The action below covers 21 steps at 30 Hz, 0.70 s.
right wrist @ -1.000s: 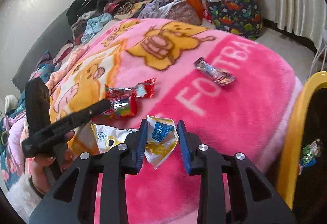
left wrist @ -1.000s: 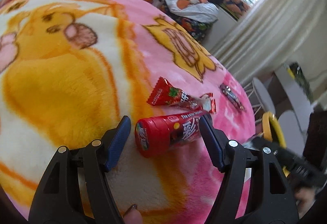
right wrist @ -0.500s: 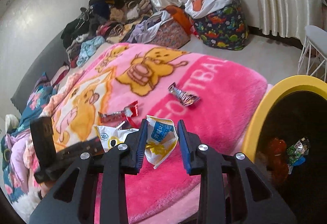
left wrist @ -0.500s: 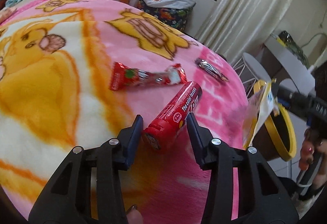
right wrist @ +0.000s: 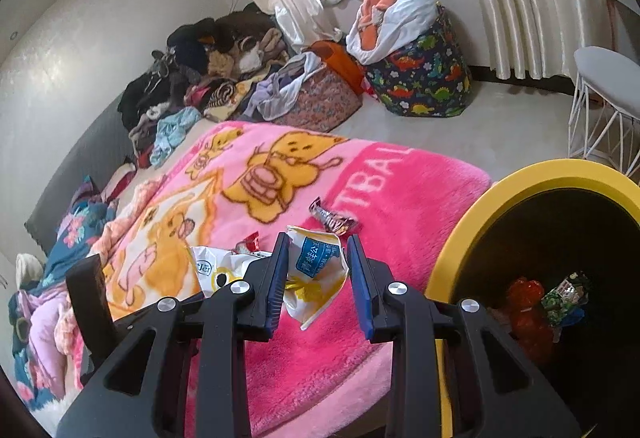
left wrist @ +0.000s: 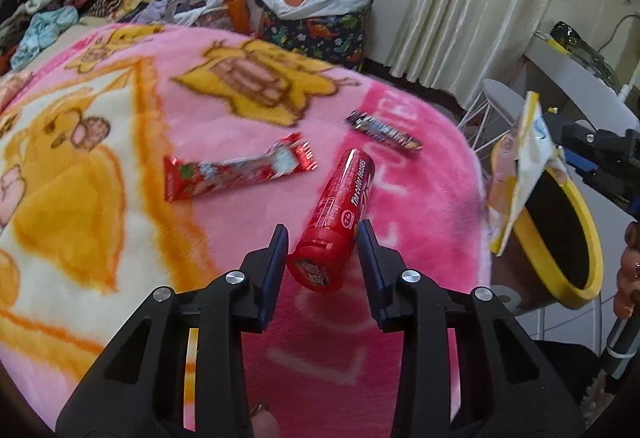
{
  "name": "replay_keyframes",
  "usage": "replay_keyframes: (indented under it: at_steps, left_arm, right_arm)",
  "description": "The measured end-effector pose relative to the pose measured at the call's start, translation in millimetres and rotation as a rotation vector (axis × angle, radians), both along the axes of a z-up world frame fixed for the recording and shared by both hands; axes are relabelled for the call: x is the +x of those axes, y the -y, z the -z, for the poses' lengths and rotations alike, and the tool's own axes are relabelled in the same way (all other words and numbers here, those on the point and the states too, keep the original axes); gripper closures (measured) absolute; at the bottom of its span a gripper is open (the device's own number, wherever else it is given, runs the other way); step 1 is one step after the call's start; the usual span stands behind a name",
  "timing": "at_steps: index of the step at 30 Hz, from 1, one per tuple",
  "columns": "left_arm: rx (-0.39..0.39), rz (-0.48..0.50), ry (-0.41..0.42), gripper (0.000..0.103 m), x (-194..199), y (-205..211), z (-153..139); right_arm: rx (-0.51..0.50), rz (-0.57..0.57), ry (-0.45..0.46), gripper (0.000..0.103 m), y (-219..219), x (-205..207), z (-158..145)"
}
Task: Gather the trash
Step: 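Carry the red tube and white wrapper over the yellow bin with both tools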
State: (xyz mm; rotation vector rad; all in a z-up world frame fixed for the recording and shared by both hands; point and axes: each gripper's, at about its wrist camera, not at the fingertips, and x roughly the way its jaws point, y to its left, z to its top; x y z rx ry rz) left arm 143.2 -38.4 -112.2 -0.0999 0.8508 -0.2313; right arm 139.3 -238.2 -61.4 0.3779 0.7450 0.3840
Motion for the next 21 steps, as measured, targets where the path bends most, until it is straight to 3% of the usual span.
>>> replay_keyframes:
  at_steps: [21]
  left_arm:
    - [-0.057, 0.101, 0.094, 0.076, 7.9, 75.7, -51.7]
  right_arm:
    - [0.1, 0.235, 0.052, 0.075, 105.3, -18.7, -7.8]
